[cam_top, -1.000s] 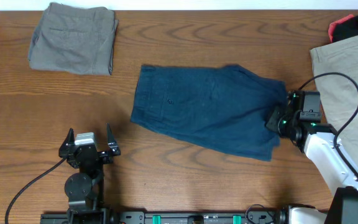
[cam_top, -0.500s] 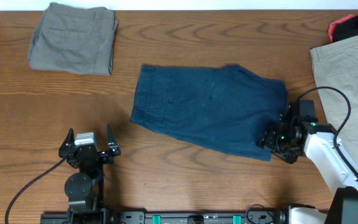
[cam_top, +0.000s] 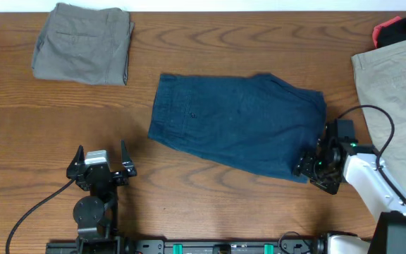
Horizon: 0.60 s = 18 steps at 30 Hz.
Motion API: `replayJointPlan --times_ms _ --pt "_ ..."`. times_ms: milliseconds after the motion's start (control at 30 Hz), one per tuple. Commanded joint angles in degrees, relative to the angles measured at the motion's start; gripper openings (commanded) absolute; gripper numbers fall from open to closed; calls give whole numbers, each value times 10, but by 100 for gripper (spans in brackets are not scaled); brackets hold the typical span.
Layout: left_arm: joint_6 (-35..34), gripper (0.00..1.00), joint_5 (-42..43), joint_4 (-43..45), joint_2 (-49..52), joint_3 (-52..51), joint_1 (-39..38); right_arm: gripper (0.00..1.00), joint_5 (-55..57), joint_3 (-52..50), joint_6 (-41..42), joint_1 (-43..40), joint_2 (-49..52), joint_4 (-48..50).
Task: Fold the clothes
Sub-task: 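Drag the shorts' right edge rightward to flatten them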
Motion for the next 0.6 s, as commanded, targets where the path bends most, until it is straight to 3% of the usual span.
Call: replayJointPlan --times_ms 0,233,367,567 --pt "-3 98 -15 -16 -4 -14 3 75 -30 -28 11 -1 4 36" --pt "-3 98 -15 -16 -4 -14 3 68 -33 -66 45 -1 4 92" --pt "-3 98 -15 -16 -4 -14 3 59 -33 -81 70 -1 4 102" --pt "-3 98 -15 -16 -4 -14 3 61 -33 -92 107 10 4 100"
